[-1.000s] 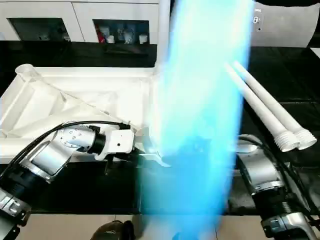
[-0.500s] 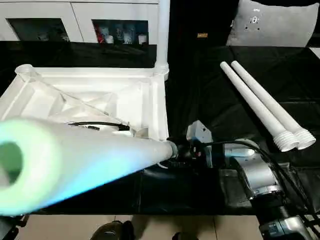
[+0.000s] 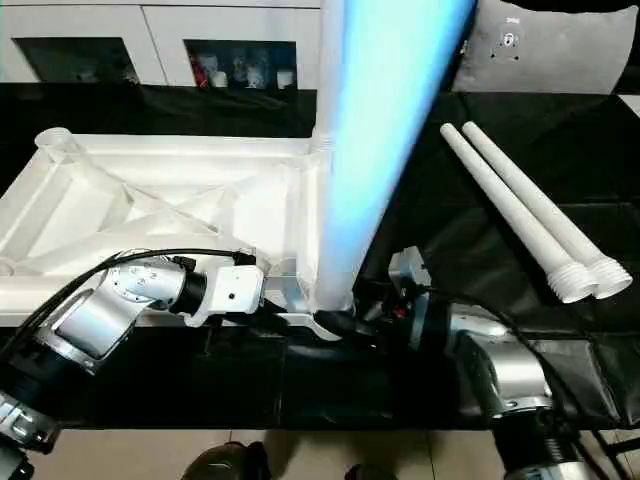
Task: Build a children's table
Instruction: Insert table leg to table base
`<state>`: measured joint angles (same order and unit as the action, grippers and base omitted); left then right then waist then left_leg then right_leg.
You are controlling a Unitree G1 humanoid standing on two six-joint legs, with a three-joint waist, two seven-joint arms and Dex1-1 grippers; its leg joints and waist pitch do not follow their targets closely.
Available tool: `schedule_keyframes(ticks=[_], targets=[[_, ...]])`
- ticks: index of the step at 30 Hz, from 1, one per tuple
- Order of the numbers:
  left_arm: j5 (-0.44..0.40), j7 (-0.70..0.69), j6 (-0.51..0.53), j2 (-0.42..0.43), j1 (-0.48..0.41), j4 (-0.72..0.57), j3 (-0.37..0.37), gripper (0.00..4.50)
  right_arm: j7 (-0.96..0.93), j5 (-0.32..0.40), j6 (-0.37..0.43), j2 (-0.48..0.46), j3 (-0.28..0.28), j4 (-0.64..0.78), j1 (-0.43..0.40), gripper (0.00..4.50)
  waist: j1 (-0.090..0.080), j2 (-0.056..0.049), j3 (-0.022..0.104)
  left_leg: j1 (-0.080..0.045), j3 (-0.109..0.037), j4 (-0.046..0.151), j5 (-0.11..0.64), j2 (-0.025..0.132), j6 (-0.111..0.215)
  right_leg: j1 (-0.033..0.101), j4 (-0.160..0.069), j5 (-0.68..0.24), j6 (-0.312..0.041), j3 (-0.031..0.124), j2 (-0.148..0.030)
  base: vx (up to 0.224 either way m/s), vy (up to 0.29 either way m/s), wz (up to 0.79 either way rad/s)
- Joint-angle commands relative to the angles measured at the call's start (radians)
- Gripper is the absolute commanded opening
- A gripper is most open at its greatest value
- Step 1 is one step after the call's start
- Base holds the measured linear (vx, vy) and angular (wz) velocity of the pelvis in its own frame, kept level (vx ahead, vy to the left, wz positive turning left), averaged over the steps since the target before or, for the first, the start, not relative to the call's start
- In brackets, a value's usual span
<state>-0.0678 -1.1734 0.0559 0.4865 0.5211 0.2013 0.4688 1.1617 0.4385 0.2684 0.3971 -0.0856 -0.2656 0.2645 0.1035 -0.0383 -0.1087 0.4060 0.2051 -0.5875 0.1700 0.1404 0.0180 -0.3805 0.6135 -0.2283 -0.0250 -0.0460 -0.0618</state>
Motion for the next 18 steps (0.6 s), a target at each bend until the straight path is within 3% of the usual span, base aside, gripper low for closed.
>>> schedule_keyframes(ticks=[1, 6, 11, 13, 18], targets=[[0.061, -0.039, 0.023, -0.015, -0.021, -0.067, 0.014, 0.44, -0.027, 0.048, 0.051, -0.006, 0.035, 0.059, -0.01, 3.27, -0.002, 0.002, 0.07, -0.037, -0.052, 0.073, 0.162, 0.11, 0.07, 0.029, -0.061, -0.041, -0.276, 0.05, -0.11, 0.0, 0.0, 0.0], [0.141, -0.052, 0.045, -0.016, -0.036, -0.122, -0.043, 0.89, -0.109, 0.065, 0.168, -0.004, 0.063, 0.115, 0.0, 3.27, 0.001, 0.005, 0.075, -0.037, -0.049, 0.069, 0.101, 0.107, 0.084, 0.025, -0.051, 0.038, -0.279, 0.048, -0.107, 0.0, 0.0, 0.0], [0.18, -0.028, 0.061, -0.035, -0.038, -0.135, -0.096, 1.36, -0.175, 0.081, 0.246, -0.006, 0.076, 0.127, 0.021, 3.27, -0.004, 0.013, 0.068, -0.032, -0.049, 0.07, 0.147, 0.102, 0.061, 0.029, -0.065, -0.08, -0.257, 0.052, -0.113, 0.0, 0.0, 0.0], [0.203, -0.012, 0.079, -0.042, -0.035, -0.14, -0.118, 1.46, -0.195, 0.084, 0.269, -0.006, 0.081, 0.137, 0.025, 3.27, -0.006, 0.011, 0.069, -0.034, -0.049, 0.071, 0.156, 0.103, 0.051, 0.027, -0.067, -0.107, -0.246, 0.053, -0.111, 0.0, 0.0, 0.0], [0.292, 0.04, 0.155, -0.079, -0.011, -0.148, -0.197, 1.88, -0.217, 0.068, 0.299, -0.002, 0.068, 0.161, 0.018, 3.27, -0.014, 0.011, 0.072, -0.033, -0.048, 0.067, 0.118, 0.1, 0.056, 0.029, -0.058, -0.033, -0.261, 0.051, -0.108, 0.0, 0.0, 0.0]])
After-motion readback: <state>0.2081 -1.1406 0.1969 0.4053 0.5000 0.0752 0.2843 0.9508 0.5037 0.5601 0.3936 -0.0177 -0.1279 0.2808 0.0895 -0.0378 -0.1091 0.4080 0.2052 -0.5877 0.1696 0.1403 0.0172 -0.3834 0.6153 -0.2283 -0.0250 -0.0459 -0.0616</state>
